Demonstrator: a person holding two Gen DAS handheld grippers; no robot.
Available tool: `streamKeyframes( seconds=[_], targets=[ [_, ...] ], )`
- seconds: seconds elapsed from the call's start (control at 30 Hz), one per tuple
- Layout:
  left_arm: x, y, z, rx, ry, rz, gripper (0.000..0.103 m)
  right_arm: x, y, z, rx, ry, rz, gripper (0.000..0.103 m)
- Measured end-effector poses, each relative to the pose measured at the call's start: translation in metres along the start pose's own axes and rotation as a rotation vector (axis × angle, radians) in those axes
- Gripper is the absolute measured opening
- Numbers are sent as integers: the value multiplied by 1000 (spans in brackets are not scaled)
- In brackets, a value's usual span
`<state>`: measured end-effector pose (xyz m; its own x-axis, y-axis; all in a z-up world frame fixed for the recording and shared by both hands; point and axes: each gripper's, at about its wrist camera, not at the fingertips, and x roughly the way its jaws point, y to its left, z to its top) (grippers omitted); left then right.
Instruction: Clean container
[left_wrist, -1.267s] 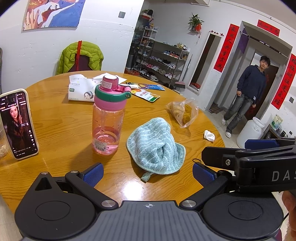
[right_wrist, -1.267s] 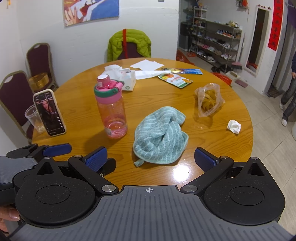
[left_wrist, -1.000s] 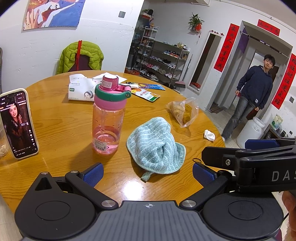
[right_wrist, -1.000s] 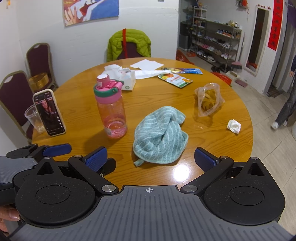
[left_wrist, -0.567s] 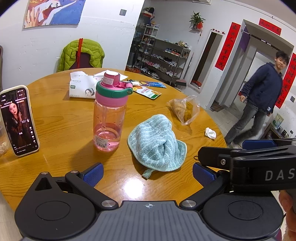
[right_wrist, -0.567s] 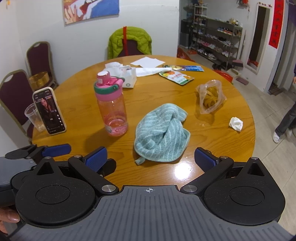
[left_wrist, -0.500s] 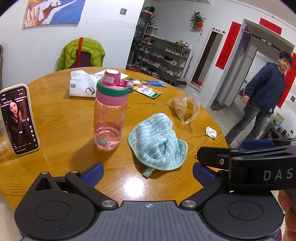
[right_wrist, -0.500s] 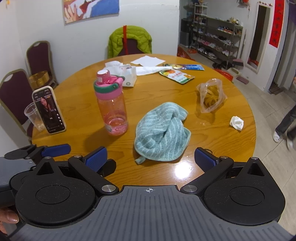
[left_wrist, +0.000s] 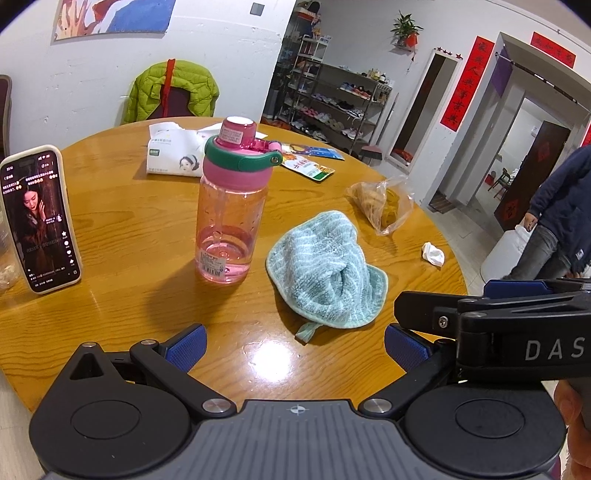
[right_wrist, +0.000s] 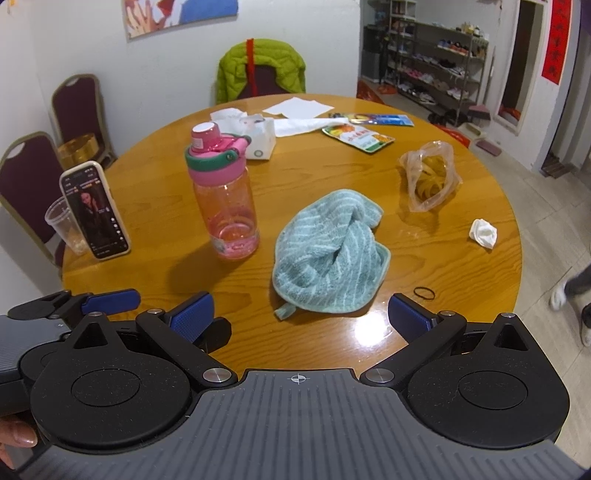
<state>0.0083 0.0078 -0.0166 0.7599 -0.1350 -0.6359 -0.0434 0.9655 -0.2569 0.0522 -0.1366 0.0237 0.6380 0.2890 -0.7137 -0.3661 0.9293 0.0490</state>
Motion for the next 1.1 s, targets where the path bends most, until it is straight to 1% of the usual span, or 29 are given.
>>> streamKeyframes(
  seconds=[0.37, 0.4, 0.83, 0.97, 1.03, 1.1],
  targets=[
    [12, 4, -1, -11, 38, 22, 102, 20, -4, 4, 14, 40, 11, 103],
    [13, 4, -2, -11, 39, 23, 102, 20, -3, -1, 15, 41, 13, 103],
    [25, 7, -3, -12, 55, 42, 102, 33, -8, -2, 29, 53, 18, 103],
    [33, 14, -3, 8, 27, 40, 102, 39, -16, -1, 62, 22, 23, 103],
    [38, 22, -2, 10, -6, 43, 102, 40, -24, 1, 90, -12, 35, 103],
    [42, 31, -1, -1, -51, 48, 102, 50, -28, -1, 103, -26, 56, 103]
  ],
)
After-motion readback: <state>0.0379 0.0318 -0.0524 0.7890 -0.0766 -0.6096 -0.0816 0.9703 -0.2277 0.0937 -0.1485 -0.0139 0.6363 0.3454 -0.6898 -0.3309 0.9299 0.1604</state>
